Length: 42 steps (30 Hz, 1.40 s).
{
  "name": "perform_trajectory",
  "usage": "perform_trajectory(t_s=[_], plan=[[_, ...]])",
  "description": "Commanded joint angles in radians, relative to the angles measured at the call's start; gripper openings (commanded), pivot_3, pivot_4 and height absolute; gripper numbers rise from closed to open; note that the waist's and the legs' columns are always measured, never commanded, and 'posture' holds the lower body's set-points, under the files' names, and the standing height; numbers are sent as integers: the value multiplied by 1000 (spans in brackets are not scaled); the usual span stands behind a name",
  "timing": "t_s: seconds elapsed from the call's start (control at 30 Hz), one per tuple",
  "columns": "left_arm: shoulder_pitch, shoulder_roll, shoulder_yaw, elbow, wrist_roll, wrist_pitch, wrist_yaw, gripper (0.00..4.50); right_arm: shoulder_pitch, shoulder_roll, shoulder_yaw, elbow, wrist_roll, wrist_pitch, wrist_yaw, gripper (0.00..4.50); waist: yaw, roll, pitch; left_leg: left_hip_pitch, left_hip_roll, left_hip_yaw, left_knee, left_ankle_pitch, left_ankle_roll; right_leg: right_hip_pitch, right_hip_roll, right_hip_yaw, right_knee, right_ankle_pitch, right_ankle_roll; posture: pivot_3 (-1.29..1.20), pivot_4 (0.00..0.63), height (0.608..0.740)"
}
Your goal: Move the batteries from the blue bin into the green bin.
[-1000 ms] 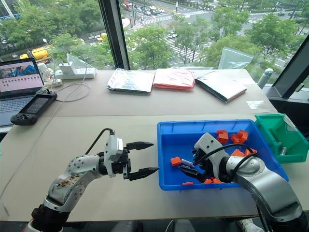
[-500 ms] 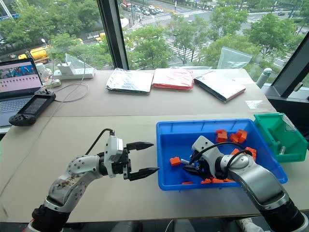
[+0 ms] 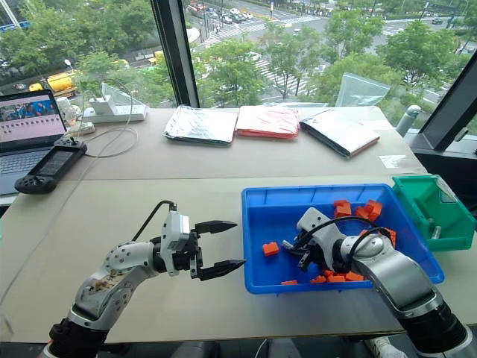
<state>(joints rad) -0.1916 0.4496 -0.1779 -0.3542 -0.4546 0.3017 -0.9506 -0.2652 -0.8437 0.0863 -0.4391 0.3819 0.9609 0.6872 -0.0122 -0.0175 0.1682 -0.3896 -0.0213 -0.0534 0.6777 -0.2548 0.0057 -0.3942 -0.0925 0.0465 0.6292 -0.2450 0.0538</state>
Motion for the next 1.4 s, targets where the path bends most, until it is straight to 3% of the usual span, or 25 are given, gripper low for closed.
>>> perform_trajectory(t_s=[0.03,0.13,0.2,0.33,0.47,0.6,1.03,1.07,1.1,1.4], plan=[[-6,1,8,-23,-5,-20,-1,4500,-27,-19,-238,-9,38,-47,-11,245,1,0,0,0,0,0,0,0,0,0,0,0,0,0,0,0,150,740],[-10,1,7,-22,-8,-15,-3,4500,-82,4,-358,44,27,-56,-86,245,1,0,0,0,0,0,0,0,0,0,0,0,0,0,0,0,150,740],[-18,0,5,-20,-8,-11,-2,4500,-142,11,-410,131,-57,-96,-213,245,0,0,0,0,0,0,0,0,0,0,0,0,0,0,0,0,150,740],[-25,-2,4,-18,-10,-7,-2,4500,-195,-8,-467,284,-235,-134,-455,245,0,0,0,0,-1,2,-1,0,0,-1,0,0,0,0,0,0,150,740],[-31,-5,4,-20,-14,-4,-3,4500,-165,3,-504,349,-336,-89,-591,245,6,0,0,-3,-2,3,-1,0,0,-3,-1,0,0,0,0,0,150,740],[-39,-5,4,-24,-17,3,-1,4500,-156,23,-493,362,-354,-48,-606,245,-3,1,-1,-8,-2,3,-1,1,-1,-10,-1,3,3,0,0,0,150,740],[-41,0,8,-40,-18,18,11,4500,-155,22,-478,438,-405,-82,-633,245,-3,3,-1,-6,-1,6,-1,1,-1,-10,0,7,3,0,0,0,150,740],[-38,0,9,-43,-18,19,12,4500,-153,20,-476,438,-408,-88,-634,1267,-3,3,-1,-6,-1,6,-1,1,-1,-10,0,7,3,0,0,0,150,740],[-36,1,9,-45,-19,19,12,4500,-151,16,-474,440,-412,-98,-634,1426,-3,3,-1,-6,-1,6,-1,1,-1,-10,0,7,3,0,0,0,150,740],[-33,0,10,-43,-19,16,11,4500,-172,24,-492,422,-421,-121,-644,4474,-3,3,-1,-6,-1,6,-1,1,-1,-10,1,7,3,0,0,0,150,740]])
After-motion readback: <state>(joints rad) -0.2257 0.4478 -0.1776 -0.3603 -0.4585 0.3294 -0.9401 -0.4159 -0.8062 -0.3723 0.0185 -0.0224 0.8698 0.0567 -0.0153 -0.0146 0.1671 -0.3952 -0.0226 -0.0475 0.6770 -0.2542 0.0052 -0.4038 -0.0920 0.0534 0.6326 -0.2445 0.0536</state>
